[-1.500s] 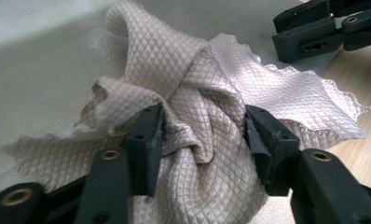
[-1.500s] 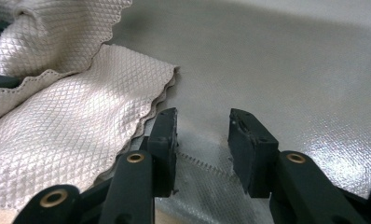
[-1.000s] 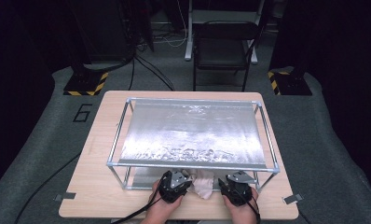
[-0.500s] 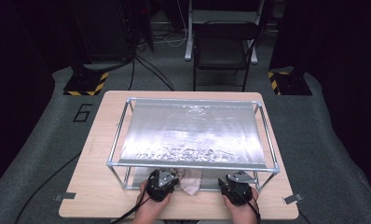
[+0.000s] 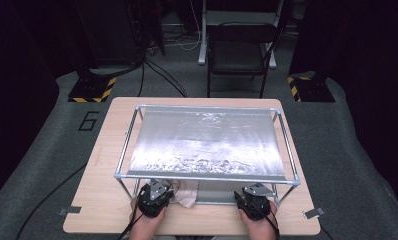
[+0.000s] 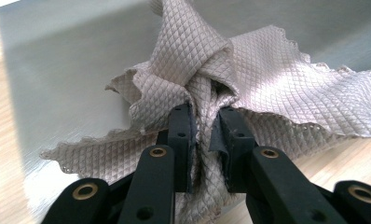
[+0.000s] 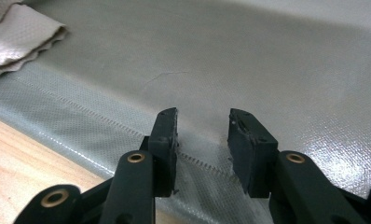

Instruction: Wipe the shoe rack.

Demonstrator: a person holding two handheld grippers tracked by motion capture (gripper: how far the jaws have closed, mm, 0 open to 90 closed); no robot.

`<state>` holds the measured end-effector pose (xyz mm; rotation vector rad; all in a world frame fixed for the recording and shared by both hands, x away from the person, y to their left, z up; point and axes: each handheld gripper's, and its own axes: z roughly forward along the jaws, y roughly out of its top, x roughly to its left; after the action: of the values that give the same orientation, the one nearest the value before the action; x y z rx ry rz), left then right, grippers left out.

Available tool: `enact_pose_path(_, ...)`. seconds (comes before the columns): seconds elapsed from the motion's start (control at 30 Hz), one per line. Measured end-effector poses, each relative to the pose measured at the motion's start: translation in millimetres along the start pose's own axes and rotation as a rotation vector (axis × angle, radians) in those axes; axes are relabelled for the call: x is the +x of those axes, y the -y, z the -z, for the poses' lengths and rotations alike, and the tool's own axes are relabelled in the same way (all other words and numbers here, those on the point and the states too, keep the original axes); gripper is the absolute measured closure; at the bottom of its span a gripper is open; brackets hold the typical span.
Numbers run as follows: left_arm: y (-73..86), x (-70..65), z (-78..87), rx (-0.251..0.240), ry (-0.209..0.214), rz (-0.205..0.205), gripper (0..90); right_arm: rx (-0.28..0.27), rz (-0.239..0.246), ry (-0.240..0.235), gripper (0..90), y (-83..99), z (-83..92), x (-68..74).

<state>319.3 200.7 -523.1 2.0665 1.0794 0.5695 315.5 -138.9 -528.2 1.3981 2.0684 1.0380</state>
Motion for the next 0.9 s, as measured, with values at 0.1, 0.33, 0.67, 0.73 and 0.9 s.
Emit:
enact_pose_path(0.1,3.0,5.4,4.2,-0.019,0.0,0.017,74.6,0.0,0.001,-0.003,62.9,0.0,0.0,-0.2)
enact_pose_path(0.33,-5.1,7.1,3.0,-0.052,0.055,0.116,43.3,-0.001,0.0,0.0,62.9,0.1,-0.1,0.1)
enact_pose_path(0.67,-6.3,-2.0,-15.7,-0.037,0.026,0.13,40.3,-0.002,0.002,0.001,62.9,0.1,-0.2,0.1)
enact_pose_path(0.73,-7.4,-4.8,-16.9,-0.035,0.021,0.12,49.3,-0.004,0.029,0.004,62.9,-0.3,-0.2,-1.3)
enact_pose_path(0.9,-13.2,-8.9,-18.2,0.015,0.035,0.042,52.3,-0.003,0.031,0.007,62.9,-0.3,-0.1,-1.0)
